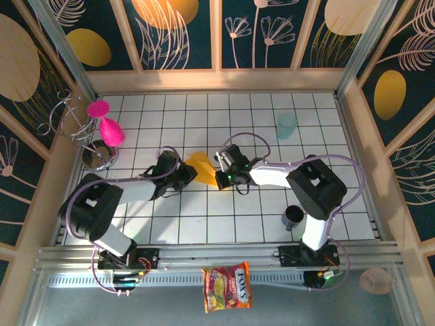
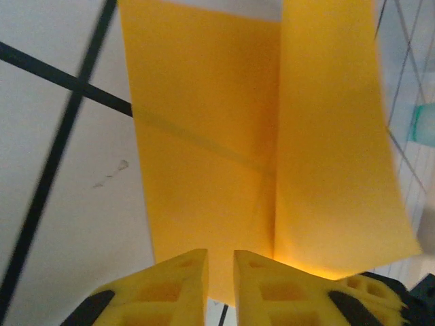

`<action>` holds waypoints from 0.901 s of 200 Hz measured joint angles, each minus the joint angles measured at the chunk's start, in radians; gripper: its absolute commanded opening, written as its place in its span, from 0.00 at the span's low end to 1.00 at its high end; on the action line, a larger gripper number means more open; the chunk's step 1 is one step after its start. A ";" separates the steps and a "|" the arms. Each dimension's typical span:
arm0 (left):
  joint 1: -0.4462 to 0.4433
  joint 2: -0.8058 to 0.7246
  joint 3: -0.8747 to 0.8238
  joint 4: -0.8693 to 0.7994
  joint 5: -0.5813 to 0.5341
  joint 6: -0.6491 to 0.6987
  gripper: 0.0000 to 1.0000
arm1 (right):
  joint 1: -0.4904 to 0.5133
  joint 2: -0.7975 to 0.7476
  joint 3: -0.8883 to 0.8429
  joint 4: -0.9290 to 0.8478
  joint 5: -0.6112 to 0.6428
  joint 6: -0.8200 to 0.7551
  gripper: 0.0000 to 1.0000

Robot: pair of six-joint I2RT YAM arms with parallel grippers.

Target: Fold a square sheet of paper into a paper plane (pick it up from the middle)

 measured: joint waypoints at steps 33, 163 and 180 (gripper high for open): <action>-0.004 0.065 0.047 0.031 0.018 0.000 0.14 | 0.000 -0.004 -0.006 0.000 -0.008 0.001 0.08; -0.004 0.136 0.101 -0.029 0.019 0.019 0.12 | 0.001 -0.013 -0.017 0.021 -0.046 -0.124 0.18; -0.003 0.136 0.105 -0.035 0.019 0.020 0.12 | 0.003 -0.013 -0.017 0.027 -0.045 -0.135 0.18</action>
